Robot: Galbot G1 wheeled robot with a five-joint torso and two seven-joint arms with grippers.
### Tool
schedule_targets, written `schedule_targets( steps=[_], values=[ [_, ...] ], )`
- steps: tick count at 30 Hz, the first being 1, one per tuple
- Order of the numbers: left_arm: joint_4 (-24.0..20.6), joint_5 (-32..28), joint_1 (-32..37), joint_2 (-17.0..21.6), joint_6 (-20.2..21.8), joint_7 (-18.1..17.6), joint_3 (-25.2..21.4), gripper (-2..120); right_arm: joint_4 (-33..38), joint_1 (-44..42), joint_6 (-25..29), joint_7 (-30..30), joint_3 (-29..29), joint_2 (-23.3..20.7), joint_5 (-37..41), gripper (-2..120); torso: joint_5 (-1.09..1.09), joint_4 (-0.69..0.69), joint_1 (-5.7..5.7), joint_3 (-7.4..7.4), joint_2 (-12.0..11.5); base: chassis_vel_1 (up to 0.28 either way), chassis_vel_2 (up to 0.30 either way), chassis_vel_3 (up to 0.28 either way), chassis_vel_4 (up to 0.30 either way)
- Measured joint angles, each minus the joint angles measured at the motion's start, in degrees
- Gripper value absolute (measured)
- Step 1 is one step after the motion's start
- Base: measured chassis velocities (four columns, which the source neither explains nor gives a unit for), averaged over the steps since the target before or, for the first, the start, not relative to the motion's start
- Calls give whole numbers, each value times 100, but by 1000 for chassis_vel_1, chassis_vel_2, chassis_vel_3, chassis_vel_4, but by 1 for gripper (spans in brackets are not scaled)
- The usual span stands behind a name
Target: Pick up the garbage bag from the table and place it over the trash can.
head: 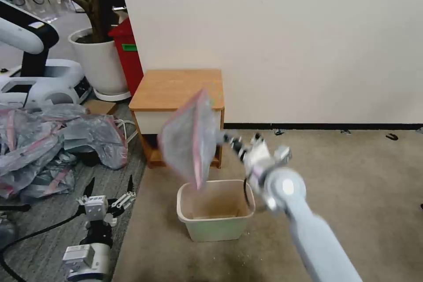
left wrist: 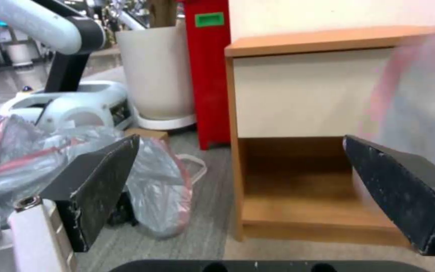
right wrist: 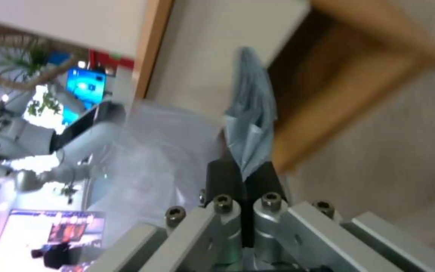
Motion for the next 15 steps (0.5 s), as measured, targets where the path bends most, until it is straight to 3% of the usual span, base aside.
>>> schedule_targets(
  steps=[7, 15],
  values=[
    [-4, 37, -21, -35, 2, 2, 28, 100, 402, -996, -98, 47, -774, 87, -831, 0, 0, 0, 0, 0, 0, 0, 0, 0, 0],
    [-43, 106, 62, -83, -11, 4, 83, 100, -33, -866, 197, -82, -857, 183, -1184, 0, 1, 2, 0, 0, 0, 0, 0, 0, 0]
  ],
)
